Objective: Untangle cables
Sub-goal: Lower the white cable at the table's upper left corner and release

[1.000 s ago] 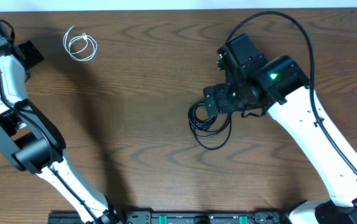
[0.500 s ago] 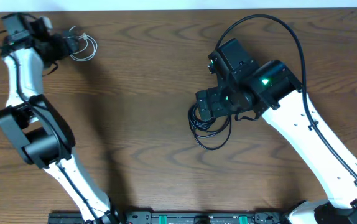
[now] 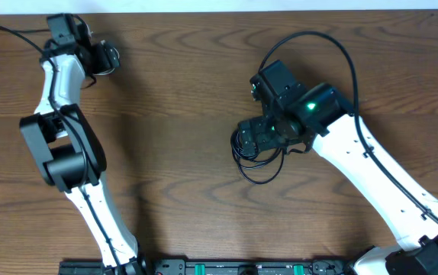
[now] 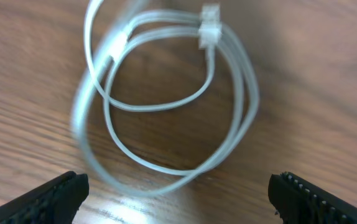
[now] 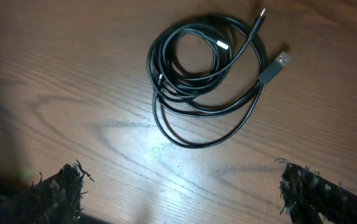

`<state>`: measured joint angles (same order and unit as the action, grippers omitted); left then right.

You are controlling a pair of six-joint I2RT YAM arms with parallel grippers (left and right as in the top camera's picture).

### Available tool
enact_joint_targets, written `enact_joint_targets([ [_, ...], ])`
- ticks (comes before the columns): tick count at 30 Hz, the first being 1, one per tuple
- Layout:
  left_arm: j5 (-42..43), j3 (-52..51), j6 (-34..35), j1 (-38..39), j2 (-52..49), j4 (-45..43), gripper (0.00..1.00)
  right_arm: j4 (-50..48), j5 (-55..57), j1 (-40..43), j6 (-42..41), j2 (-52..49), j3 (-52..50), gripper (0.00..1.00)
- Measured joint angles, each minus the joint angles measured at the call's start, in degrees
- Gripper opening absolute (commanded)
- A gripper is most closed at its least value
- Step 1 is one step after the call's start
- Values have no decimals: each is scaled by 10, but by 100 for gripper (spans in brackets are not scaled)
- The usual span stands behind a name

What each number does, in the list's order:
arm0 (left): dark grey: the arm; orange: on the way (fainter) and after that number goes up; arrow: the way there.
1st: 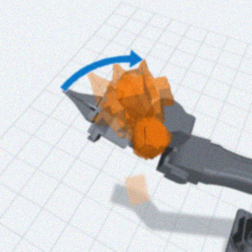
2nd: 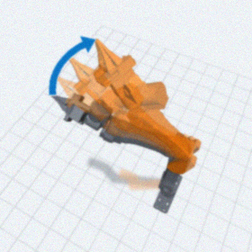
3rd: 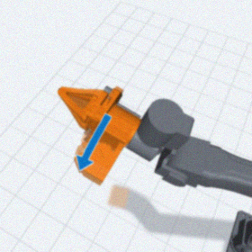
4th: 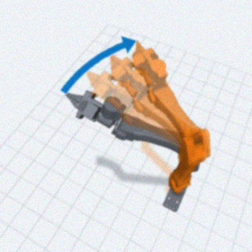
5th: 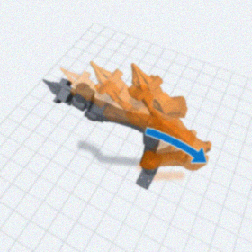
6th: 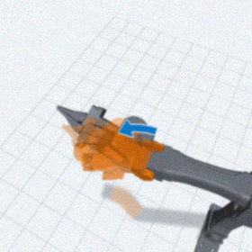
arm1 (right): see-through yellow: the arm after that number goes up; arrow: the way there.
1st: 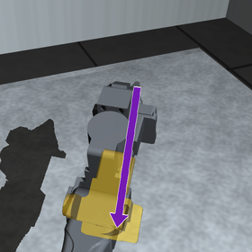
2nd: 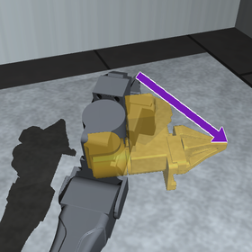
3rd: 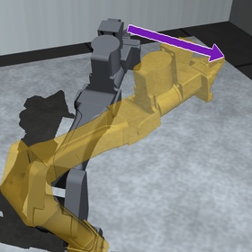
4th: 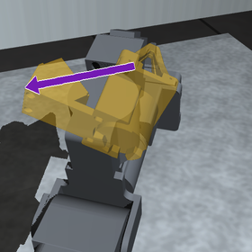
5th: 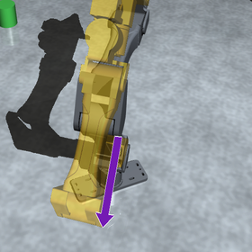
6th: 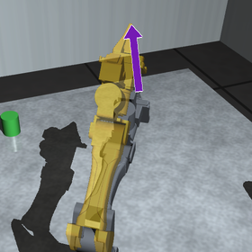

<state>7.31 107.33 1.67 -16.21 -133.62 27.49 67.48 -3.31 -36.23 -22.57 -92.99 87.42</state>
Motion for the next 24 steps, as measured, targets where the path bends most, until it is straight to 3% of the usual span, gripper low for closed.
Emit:
enact_joint_targets([
  [3,-6,-1,4,-1,-28,-16,83,-8,-1,0,0,0,-20,99],
  [11,-15,-2,9,-1,-35,-71,12,-9,-1,0,0,0,-26,99],
  [12,-15,-2,10,-1,-35,-73,8,-9,-1,0,0,0,-26,99],
  [19,-30,-2,3,-4,-35,-80,7,-9,-2,0,0,0,-27,99],
  [24,-129,-2,-14,-17,-31,-92,8,-8,-13,0,0,0,-27,99],
])
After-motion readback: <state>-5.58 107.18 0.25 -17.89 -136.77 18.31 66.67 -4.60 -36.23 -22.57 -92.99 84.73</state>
